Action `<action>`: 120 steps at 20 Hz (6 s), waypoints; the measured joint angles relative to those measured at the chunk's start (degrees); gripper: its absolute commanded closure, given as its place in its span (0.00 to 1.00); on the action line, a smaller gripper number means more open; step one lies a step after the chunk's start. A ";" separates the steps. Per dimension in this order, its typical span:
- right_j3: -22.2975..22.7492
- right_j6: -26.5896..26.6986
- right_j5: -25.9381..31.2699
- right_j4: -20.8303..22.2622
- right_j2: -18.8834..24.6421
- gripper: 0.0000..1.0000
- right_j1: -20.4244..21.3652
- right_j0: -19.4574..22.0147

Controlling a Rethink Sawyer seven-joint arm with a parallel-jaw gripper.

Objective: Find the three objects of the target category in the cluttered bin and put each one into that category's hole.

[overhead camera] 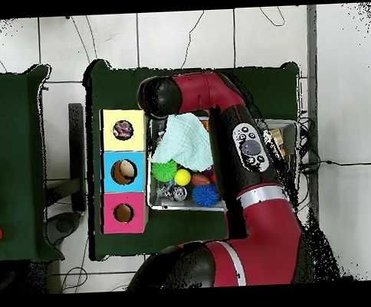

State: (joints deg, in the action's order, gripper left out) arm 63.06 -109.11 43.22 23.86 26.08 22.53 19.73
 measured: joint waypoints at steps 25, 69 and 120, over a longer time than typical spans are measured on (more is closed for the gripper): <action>-2.52 0.00 -0.01 0.87 0.03 0.00 -4.46 2.76; -3.74 0.00 -3.64 1.52 0.96 1.00 -11.06 4.06; 25.80 0.00 10.32 -14.28 0.97 1.00 25.51 0.14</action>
State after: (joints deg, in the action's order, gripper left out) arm 88.86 -109.11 53.54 9.57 27.05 48.04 19.88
